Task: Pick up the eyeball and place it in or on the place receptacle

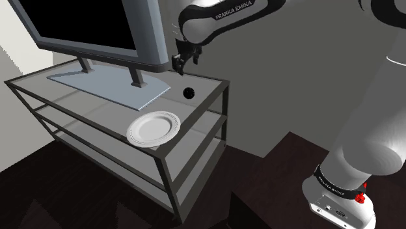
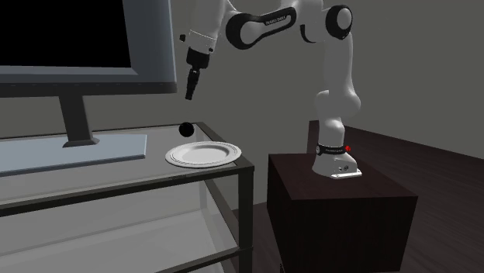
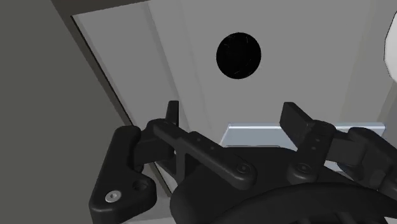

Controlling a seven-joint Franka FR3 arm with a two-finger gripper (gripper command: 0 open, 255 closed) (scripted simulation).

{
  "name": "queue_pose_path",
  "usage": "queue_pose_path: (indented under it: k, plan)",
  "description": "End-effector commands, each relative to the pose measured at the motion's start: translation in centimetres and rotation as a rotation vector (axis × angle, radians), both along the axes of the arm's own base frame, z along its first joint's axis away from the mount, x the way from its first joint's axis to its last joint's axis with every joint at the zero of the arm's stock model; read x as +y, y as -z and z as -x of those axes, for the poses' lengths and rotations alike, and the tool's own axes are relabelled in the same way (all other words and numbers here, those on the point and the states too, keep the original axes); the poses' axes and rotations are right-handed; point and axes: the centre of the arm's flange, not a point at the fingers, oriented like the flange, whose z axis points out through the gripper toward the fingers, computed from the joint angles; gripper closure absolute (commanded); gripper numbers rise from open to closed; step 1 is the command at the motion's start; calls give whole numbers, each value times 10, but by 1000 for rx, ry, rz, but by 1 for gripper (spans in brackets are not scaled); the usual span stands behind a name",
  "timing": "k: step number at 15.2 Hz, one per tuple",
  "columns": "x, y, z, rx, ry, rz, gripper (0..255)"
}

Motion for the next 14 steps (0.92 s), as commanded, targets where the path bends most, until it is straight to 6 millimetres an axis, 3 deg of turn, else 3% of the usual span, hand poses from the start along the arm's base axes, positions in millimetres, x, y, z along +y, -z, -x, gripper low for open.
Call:
queue_pose_path:
  k: [1,9,14]
  plan:
    - [-46,-13,34,-144,-102,-264,0]
    - [-45,23,17,-149,-106,-274,0]
    - [-45,23,17,-149,-106,-274,0]
